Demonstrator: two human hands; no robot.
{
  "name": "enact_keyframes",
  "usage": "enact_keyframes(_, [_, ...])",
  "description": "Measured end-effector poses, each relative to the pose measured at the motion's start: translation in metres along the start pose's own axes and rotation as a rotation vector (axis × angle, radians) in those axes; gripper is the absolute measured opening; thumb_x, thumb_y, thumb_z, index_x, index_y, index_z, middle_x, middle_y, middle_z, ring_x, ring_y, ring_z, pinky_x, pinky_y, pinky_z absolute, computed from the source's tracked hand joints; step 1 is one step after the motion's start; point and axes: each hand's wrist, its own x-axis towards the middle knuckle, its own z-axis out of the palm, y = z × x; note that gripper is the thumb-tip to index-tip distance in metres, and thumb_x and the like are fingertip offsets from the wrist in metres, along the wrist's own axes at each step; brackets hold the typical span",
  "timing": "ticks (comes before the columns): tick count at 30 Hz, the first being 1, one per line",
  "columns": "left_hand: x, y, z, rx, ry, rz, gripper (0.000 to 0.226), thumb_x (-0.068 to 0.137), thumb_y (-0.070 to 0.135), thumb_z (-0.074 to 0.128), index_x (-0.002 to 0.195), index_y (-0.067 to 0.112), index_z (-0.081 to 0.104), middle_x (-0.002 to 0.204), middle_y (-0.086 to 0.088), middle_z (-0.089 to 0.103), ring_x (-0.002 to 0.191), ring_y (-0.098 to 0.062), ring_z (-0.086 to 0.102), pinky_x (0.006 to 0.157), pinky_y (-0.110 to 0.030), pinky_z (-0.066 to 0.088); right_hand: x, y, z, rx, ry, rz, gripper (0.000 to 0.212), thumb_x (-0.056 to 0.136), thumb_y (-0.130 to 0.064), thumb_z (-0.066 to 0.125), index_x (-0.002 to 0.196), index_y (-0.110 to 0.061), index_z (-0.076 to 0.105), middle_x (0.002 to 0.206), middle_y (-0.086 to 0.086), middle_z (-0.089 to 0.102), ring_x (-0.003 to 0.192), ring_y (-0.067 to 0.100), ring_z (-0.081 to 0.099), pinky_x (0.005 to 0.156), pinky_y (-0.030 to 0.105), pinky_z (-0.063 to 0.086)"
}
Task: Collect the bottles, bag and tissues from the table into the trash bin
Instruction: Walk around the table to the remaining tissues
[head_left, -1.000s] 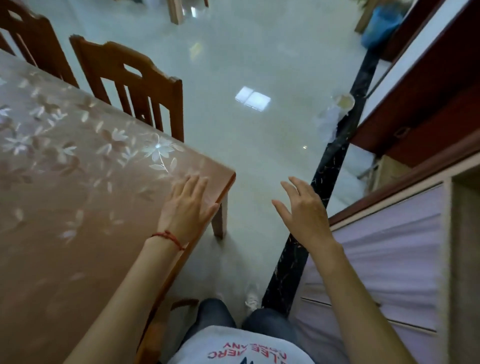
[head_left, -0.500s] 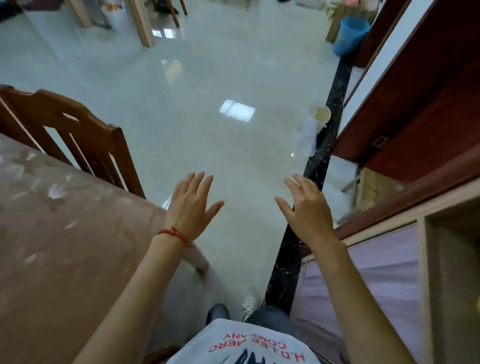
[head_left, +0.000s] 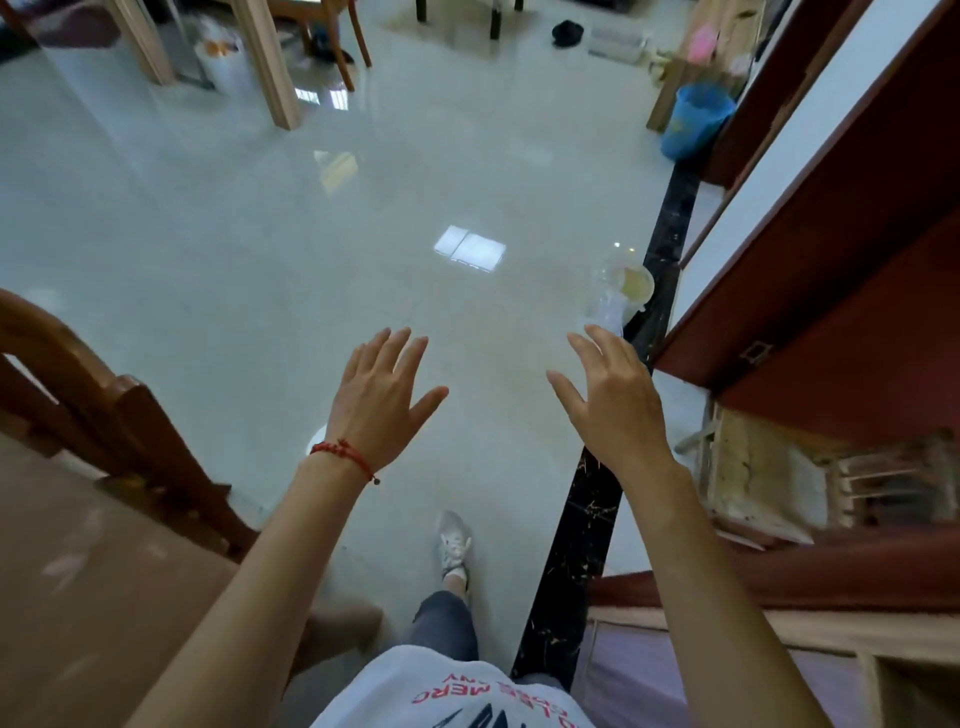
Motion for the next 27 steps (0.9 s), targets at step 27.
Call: enact_keyframes(27, [0.317,-0.196,0.017,0.096,0.001,-0.393,0.061,0.081,0.046,0.040,0.116,-0.001,0.057,0.114,-0.022,0.064,0.106,-0.040,0.060,0.087,-0.053,0.048,0.428,-0.014,0.188,0.102,-0.212,-0.339,0.042,0.084,-0.024,0.065,0.118,-0.001,0.057,0.124,0.022,0.057,0.116,0.038,0.052,0.090,0.048,0.045])
